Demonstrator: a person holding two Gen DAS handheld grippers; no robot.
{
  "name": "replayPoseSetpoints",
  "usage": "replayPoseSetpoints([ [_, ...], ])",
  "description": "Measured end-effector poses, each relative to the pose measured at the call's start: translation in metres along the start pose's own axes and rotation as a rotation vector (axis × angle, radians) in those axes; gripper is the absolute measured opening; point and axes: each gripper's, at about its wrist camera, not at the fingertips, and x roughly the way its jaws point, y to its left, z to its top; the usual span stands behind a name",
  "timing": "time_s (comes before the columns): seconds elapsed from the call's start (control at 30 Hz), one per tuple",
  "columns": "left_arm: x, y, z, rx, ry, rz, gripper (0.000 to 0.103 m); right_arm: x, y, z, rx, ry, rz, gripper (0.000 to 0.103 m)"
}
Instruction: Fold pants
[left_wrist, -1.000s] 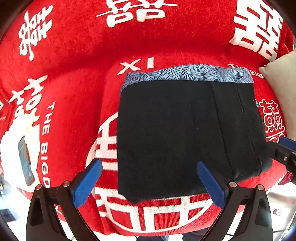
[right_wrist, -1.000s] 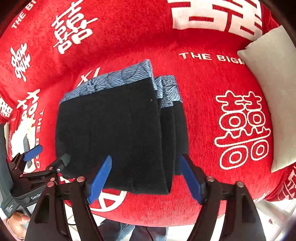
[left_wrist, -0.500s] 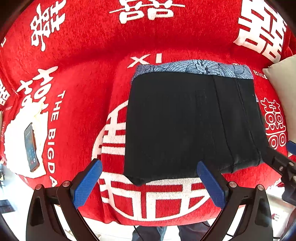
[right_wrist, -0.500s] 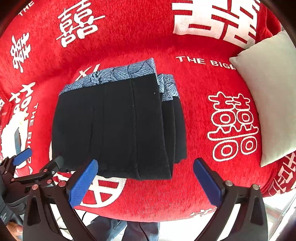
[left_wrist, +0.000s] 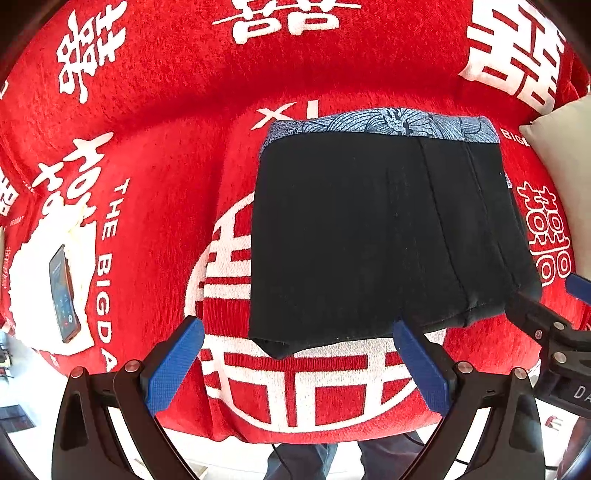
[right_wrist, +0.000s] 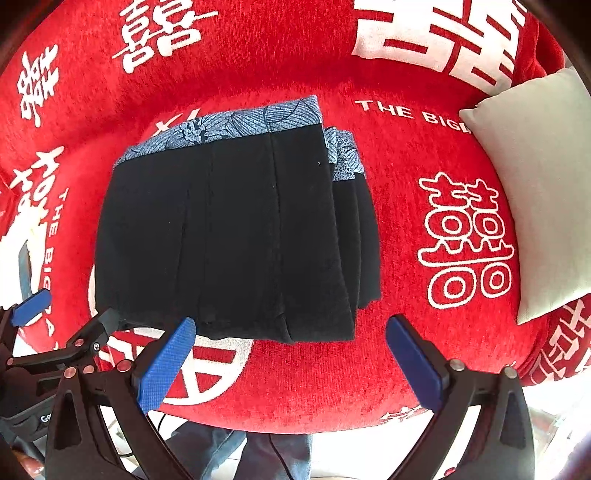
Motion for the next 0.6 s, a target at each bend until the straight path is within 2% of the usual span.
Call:
replayPoseSetpoints([
  [0.6, 0.0029, -0.0017, -0.0015, 0.007, 0.008, 0.003, 0.103, 0.0044, 0.0020, 0.0001, -0.004, 0.009, -0.009, 0.103],
])
